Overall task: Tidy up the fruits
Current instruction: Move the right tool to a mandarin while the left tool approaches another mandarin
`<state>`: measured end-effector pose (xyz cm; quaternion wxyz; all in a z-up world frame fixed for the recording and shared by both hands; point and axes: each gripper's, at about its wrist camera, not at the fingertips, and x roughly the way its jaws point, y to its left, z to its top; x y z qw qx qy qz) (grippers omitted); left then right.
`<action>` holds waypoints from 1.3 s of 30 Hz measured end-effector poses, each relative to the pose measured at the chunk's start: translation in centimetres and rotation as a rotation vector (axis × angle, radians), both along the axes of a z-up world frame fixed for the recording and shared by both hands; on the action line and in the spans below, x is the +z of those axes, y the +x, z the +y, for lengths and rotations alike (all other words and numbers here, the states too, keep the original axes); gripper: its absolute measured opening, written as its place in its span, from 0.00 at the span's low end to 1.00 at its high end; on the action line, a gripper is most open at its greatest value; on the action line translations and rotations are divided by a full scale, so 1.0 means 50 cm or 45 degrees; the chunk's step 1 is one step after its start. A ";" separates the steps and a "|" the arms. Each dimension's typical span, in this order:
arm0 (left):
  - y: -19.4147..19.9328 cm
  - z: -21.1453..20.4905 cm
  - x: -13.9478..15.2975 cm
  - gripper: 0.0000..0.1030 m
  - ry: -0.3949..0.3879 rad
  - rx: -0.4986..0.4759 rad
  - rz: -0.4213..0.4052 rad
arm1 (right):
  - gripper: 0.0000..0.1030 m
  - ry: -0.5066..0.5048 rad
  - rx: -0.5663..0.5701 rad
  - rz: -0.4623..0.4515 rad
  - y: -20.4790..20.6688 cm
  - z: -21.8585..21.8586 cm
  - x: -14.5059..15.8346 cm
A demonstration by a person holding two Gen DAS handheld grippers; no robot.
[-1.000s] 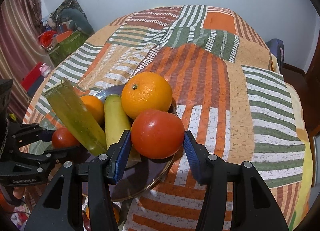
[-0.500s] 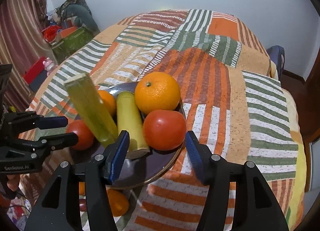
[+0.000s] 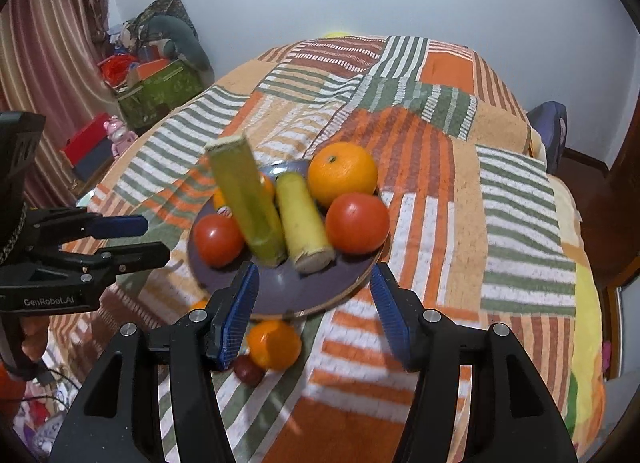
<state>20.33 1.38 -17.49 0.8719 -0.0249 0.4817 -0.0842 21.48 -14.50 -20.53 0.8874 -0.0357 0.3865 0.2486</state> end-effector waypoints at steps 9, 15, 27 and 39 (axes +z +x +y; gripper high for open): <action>-0.044 -0.021 -0.040 0.53 -0.010 -0.030 0.082 | 0.53 0.055 0.033 0.118 -0.025 0.013 -0.043; -0.054 -0.034 -0.061 0.53 -0.028 -0.053 0.118 | 0.46 0.068 0.043 0.173 -0.024 0.027 -0.071; -0.037 -0.063 -0.079 0.52 -0.062 -0.112 0.129 | 0.35 0.070 0.078 0.262 -0.015 0.034 -0.106; -0.004 -0.072 -0.109 0.38 -0.106 -0.106 0.159 | 0.34 0.074 0.040 0.184 -0.020 0.007 -0.076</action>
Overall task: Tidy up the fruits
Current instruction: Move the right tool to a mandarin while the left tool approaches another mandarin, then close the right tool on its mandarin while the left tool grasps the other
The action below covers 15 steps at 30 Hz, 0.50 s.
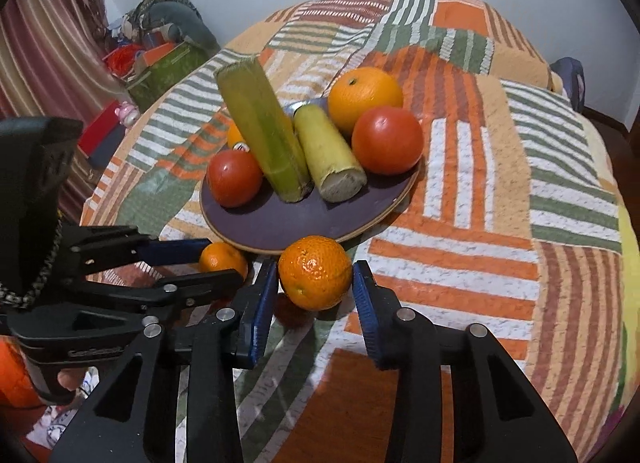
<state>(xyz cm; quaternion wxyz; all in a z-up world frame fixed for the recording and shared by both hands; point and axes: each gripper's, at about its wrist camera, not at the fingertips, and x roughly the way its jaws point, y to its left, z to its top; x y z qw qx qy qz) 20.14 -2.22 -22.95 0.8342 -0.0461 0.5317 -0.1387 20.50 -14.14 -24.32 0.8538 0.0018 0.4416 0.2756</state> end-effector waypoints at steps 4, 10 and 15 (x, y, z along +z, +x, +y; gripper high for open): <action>0.001 0.004 -0.001 0.34 -0.026 -0.001 0.009 | 0.34 0.008 -0.016 -0.012 -0.001 -0.008 0.006; -0.011 0.004 0.018 0.33 -0.004 -0.013 -0.030 | 0.34 0.010 -0.021 -0.026 0.001 -0.008 0.015; -0.012 0.011 0.048 0.33 -0.010 0.003 -0.085 | 0.34 0.005 -0.010 -0.058 0.007 0.000 0.029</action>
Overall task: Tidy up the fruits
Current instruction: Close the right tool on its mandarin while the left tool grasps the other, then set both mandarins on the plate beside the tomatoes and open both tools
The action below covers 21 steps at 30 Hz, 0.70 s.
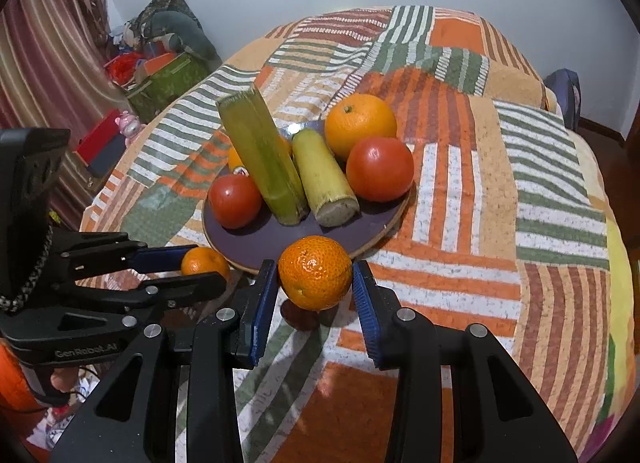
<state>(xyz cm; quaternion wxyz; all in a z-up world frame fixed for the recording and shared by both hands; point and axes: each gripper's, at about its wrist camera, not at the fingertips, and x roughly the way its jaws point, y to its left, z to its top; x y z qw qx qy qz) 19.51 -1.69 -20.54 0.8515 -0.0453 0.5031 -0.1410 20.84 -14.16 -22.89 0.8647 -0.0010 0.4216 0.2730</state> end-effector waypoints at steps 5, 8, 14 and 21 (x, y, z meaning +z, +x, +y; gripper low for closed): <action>0.019 0.009 0.018 0.33 -0.015 0.026 -0.040 | 0.34 0.012 0.010 -0.026 0.013 0.012 0.011; 0.028 0.012 0.018 0.33 -0.023 0.035 -0.042 | 0.34 0.014 0.021 -0.025 0.016 0.022 0.009; 0.046 0.012 -0.006 0.33 -0.025 0.038 0.001 | 0.34 -0.003 0.045 0.010 0.026 0.038 -0.011; 0.058 0.011 -0.023 0.33 -0.026 0.037 0.019 | 0.34 0.006 0.045 0.046 0.039 0.035 -0.024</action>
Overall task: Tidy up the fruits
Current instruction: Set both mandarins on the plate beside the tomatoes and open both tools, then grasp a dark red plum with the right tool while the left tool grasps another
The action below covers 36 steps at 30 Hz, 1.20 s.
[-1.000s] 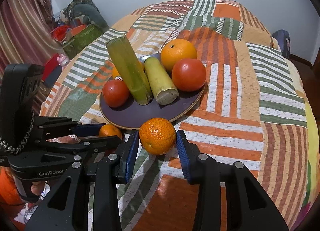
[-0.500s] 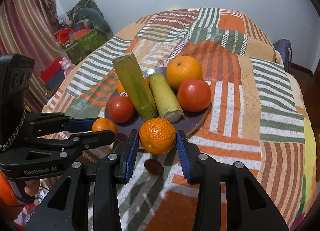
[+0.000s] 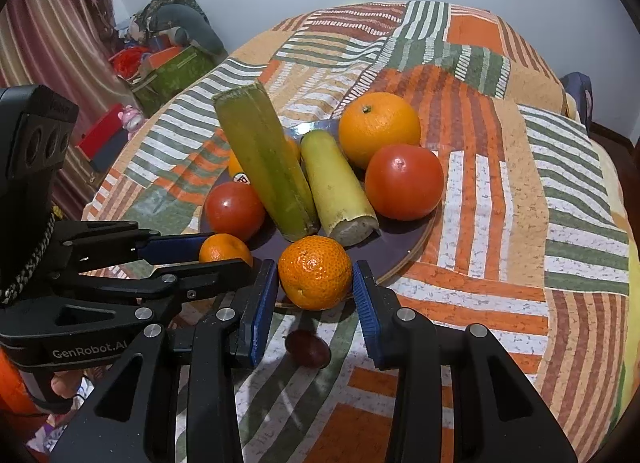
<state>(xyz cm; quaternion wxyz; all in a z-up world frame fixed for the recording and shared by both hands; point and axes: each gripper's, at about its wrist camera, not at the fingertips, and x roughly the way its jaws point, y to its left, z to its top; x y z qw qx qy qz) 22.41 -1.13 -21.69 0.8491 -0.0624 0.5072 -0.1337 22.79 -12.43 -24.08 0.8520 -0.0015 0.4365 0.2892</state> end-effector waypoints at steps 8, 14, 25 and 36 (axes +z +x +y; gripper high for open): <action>-0.004 0.000 -0.003 0.35 0.010 -0.003 -0.012 | 0.35 0.036 0.001 0.040 0.009 -0.005 -0.005; -0.007 -0.001 -0.006 0.40 0.021 0.005 0.002 | 0.36 0.018 -0.007 0.036 0.008 -0.010 0.002; -0.044 -0.006 0.011 0.41 0.050 -0.029 -0.015 | 0.39 0.005 -0.015 0.004 -0.012 -0.024 0.021; -0.085 -0.029 -0.013 0.41 0.009 -0.067 0.049 | 0.39 -0.022 0.011 0.052 -0.044 -0.031 -0.004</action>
